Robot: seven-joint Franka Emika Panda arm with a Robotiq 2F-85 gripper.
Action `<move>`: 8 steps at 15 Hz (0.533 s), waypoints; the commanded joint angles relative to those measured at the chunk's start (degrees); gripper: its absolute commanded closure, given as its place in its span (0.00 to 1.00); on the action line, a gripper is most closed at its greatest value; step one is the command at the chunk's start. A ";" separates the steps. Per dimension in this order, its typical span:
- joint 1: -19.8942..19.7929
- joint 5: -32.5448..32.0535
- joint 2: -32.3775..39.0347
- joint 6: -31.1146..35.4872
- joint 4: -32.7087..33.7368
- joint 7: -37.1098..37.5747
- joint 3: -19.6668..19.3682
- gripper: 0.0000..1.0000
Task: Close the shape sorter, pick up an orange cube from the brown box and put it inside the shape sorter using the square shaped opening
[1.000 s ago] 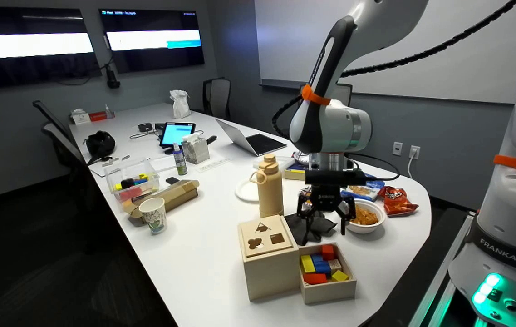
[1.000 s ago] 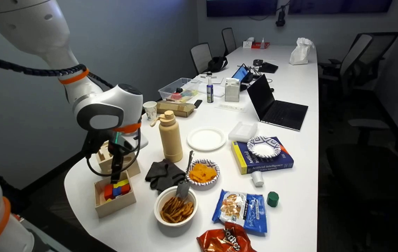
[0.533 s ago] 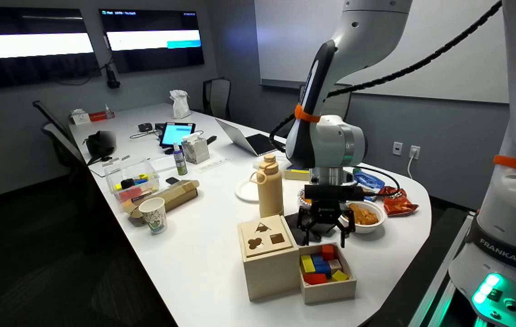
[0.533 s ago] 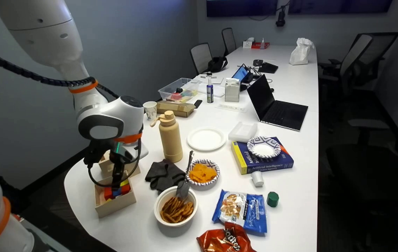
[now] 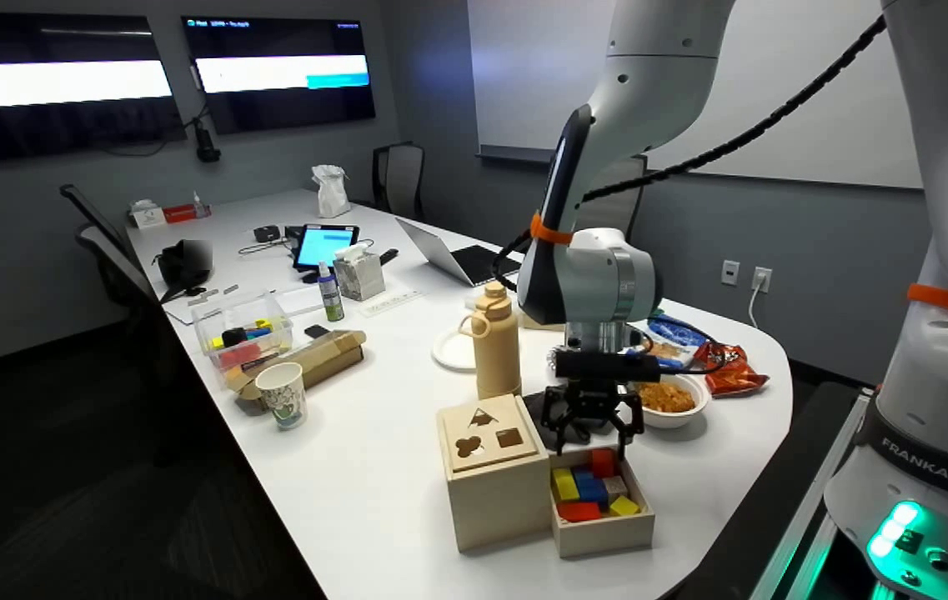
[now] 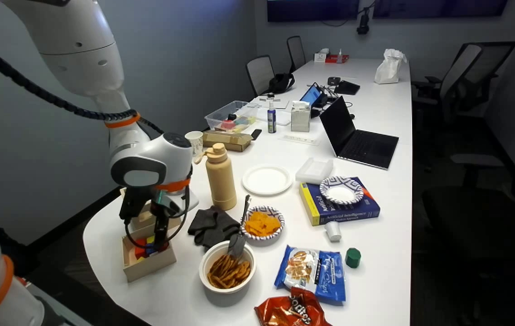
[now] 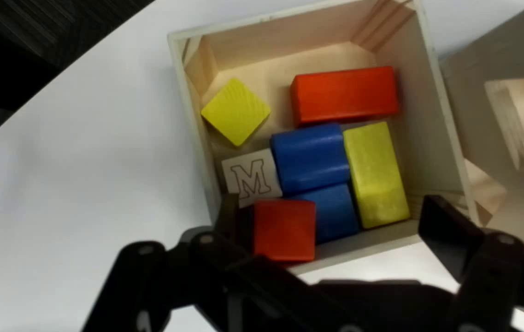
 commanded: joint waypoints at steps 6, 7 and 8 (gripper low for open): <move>-1.73 1.40 3.93 1.08 2.98 -3.78 0.96 0.00; -1.76 1.36 3.97 1.12 3.00 -3.87 0.96 0.00; -1.75 1.35 3.98 1.11 3.01 -3.92 0.99 0.00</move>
